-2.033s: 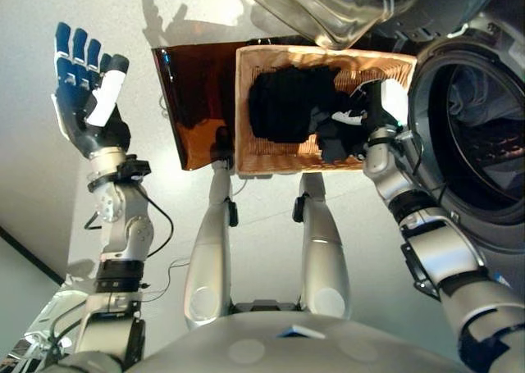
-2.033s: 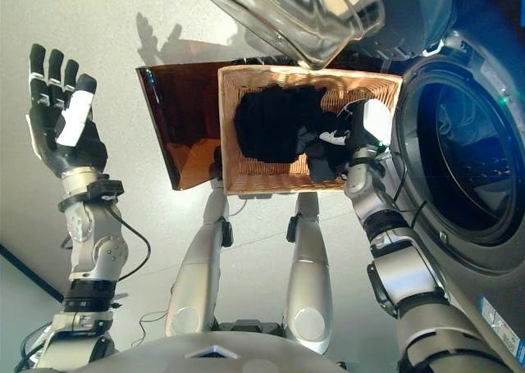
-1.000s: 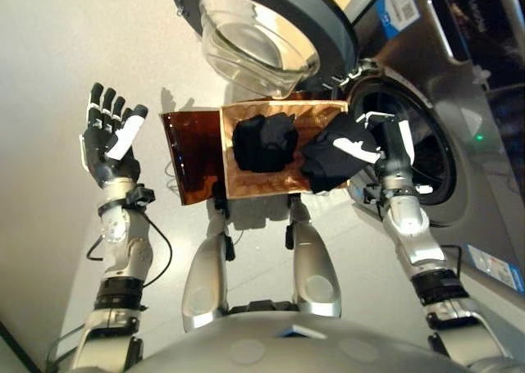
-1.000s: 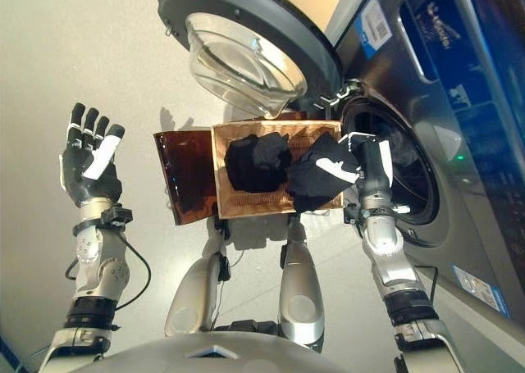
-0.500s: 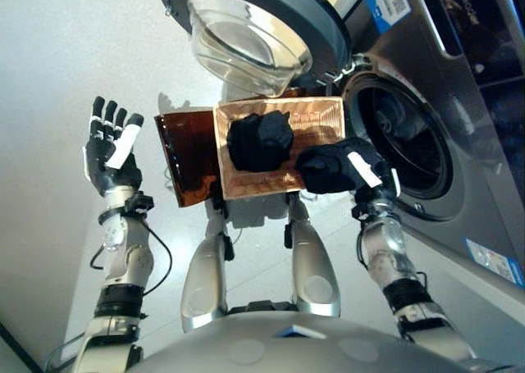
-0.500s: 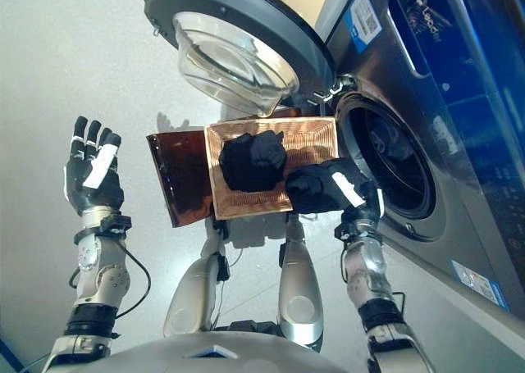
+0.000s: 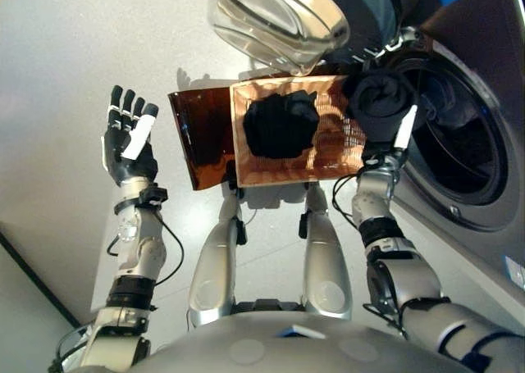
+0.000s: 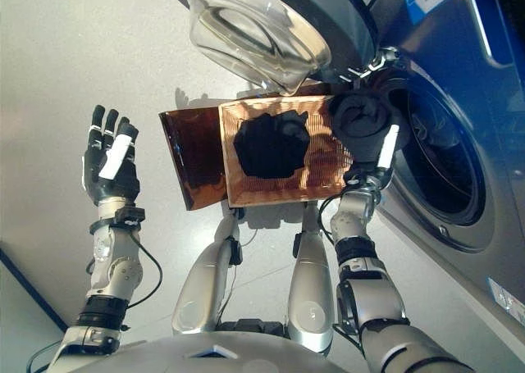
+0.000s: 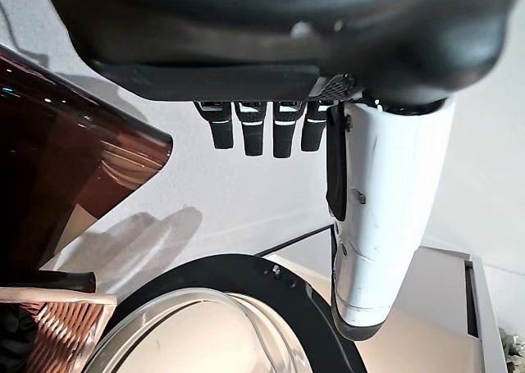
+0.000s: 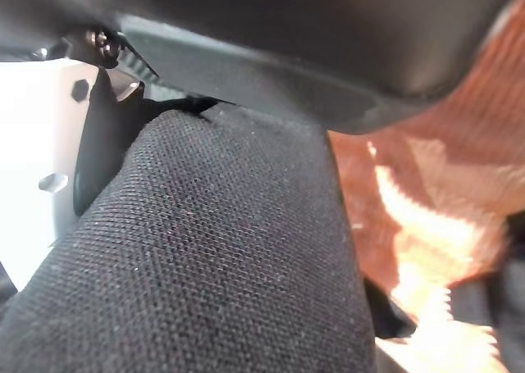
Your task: Pick up the clothes and place them into the washing machine
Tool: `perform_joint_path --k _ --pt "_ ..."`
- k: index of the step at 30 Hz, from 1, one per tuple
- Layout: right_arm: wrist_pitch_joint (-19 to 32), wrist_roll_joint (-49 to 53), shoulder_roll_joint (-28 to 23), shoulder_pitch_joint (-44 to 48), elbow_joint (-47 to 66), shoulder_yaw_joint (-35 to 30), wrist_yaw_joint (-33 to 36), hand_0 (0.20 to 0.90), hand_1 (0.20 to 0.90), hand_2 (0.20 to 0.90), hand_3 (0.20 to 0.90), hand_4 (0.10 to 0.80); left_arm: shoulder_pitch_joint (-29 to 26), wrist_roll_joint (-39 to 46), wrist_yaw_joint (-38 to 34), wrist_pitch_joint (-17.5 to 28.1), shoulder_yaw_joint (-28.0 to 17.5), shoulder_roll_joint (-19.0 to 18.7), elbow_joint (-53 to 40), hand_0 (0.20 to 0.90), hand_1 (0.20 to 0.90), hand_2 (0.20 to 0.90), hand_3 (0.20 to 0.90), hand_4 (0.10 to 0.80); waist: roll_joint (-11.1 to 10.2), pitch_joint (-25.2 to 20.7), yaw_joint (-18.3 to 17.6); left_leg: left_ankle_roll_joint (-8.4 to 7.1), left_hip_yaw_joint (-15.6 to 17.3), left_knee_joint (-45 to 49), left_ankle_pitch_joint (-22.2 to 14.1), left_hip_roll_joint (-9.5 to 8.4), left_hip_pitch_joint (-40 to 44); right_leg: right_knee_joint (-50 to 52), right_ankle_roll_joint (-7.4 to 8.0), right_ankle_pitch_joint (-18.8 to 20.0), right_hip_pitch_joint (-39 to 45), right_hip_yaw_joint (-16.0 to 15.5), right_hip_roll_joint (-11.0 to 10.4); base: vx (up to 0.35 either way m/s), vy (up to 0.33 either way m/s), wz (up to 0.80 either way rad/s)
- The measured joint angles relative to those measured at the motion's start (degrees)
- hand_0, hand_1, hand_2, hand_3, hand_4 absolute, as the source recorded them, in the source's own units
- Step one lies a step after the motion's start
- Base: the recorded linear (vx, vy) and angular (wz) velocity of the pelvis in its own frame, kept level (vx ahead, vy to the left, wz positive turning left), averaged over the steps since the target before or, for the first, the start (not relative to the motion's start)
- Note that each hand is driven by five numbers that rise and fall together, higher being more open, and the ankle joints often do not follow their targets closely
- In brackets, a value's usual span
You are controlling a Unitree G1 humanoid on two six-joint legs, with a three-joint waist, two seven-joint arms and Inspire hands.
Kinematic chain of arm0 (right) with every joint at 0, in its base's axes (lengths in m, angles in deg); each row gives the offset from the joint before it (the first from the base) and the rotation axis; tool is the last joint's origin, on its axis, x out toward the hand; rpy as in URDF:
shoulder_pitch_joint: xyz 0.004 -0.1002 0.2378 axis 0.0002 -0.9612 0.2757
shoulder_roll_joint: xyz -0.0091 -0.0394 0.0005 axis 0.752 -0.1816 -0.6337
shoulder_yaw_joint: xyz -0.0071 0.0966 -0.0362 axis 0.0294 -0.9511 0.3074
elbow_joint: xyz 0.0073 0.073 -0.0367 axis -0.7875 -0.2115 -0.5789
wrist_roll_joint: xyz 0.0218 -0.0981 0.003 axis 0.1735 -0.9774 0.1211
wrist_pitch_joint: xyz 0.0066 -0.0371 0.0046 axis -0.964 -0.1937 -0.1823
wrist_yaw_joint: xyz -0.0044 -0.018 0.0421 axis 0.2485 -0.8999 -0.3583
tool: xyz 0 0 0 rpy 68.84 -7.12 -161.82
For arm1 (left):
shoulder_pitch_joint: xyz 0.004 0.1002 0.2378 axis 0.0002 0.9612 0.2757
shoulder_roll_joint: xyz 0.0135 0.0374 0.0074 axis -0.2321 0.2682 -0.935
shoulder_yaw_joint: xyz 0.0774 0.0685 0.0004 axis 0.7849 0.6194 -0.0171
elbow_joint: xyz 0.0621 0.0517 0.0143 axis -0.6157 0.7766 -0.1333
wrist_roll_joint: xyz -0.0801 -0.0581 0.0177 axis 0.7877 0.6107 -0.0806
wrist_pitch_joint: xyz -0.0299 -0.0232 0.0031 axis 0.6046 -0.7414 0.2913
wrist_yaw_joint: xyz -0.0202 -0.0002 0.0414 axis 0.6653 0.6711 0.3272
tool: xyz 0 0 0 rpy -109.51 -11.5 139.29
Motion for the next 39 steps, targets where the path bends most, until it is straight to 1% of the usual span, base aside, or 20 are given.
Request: perform_joint_path --k 3,9,16,20,25,27,30,33,39 --pt "2.55 2.98 0.18 2.08 -0.07 -4.21 0.04 0.2 0.2 0.2 0.2 0.3 -0.49 0.62 -0.01 0.17 -0.04 -0.12 -0.01 0.9 0.9 0.9 0.9 0.8 0.68 0.02 0.27 0.03 0.13 -0.01 0.03 -0.1 -1.39 0.15 0.0 0.01 -1.63 0.25 -0.05 0.009 0.002 -0.02" --pt "6.37 6.74 0.13 2.36 -0.01 -7.3 0.17 0.2 0.2 0.2 0.2 0.3 -0.8 0.97 -0.07 0.24 0.1 -0.05 -0.12 0.9 0.9 0.9 0.9 0.8 1.03 -0.03 0.06 0.07 0.93 0.0 0.07 -0.17 -2.99 0.2 0.01 0.3 -3.81 1.3 -0.01 0.031 0.0 -0.07" --pt "7.5 8.68 -0.38 1.36 -2.67 -11.21 0.0 0.2 0.2 0.2 0.2 0.3 -1.01 0.96 0.09 0.34 0.18 -0.2 -0.1 0.9 0.9 0.9 0.9 0.8 1.11 -0.05 -0.67 0.06 1.19 -0.02 0.02 -0.26 -3.05 0.24 0.03 0.39 -4.18 1.85 -0.05 0.009 -0.001 -0.02" --pt "7.55 8.87 -3.86 3.37 -4.47 -14.48 0.24 0.2 0.2 0.2 0.2 0.3 -0.73 0.98 0.35 1.4 0.04 -0.41 -0.93 0.9 0.9 0.9 0.9 0.8 1.72 -0.45 -0.74 0.32 1.58 -0.02 0.18 -0.92 -5.62 0.26 0.43 1.19 -7.36 2.77 -0.57 0.006 0.0 -0.06" --pt "7.59 8.9 -6.01 6.87 -4.58 -14.8 1.75 0.2 0.2 0.2 0.2 0.3 -0.69 0.96 1.75 1.46 0.06 -0.73 -1.99 0.9 0.9 0.9 0.9 0.8 1.93 -0.57 -0.72 0.47 2.05 -0.01 0.33 -1.01 -6.77 0.19 0.4 1.64 -8.7 2.9 -0.66 0.01 -0.039 -0.03" --pt "7.72 8.8 -7.92 8.14 -3.72 -14.77 1.86 0.2 0.2 0.2 0.2 0.3 -0.81 0.96 2.33 1.52 0.09 -0.92 -2.56 0.9 0.9 0.9 0.9 0.8 2.13 -0.53 0.16 0.47 2.04 -0.01 0.33 -1.0 -6.83 0.19 0.41 1.63 -8.78 2.9 -0.65 -0.001 -0.041 0.01" --pt "9.44 7.53 -11.93 11.53 -3.13 -14.71 2.11 0.2 0.2 0.2 0.2 0.3 -0.71 0.95 2.47 2.26 -0.05 -2.31 -3.49 0.9 0.9 0.9 0.9 0.8 2.77 -0.81 1.05 0.47 1.88 -0.01 0.44 -1.08 -8.1 0.21 0.43 1.66 -9.89 2.79 -0.71 0.008 -0.054 0.05" --pt "10.14 6.4 -15.37 13.73 -2.39 -14.22 3.18 0.2 0.2 0.2 0.2 0.3 -1.21 0.97 2.43 2.68 -0.1 -2.43 -3.95 0.9 0.9 0.9 0.9 0.8 3.0 -0.86 2.09 0.39 1.4 0.0 0.55 -1.0 -8.99 0.24 0.35 1.74 -10.72 2.64 -0.64 0.012 -0.054 0.03" --pt "10.33 4.77 -15.96 15.02 -1.24 -12.02 4.48 0.2 0.2 0.2 0.2 0.3 -2.66 0.96 2.4 2.68 -0.06 -2.42 -3.99 0.9 0.9 0.9 0.9 0.8 2.99 -0.86 1.97 0.34 0.48 0.0 0.55 -0.88 -9.39 0.28 0.37 1.71 -10.67 2.05 -0.49 -0.004 -0.057 0.05"
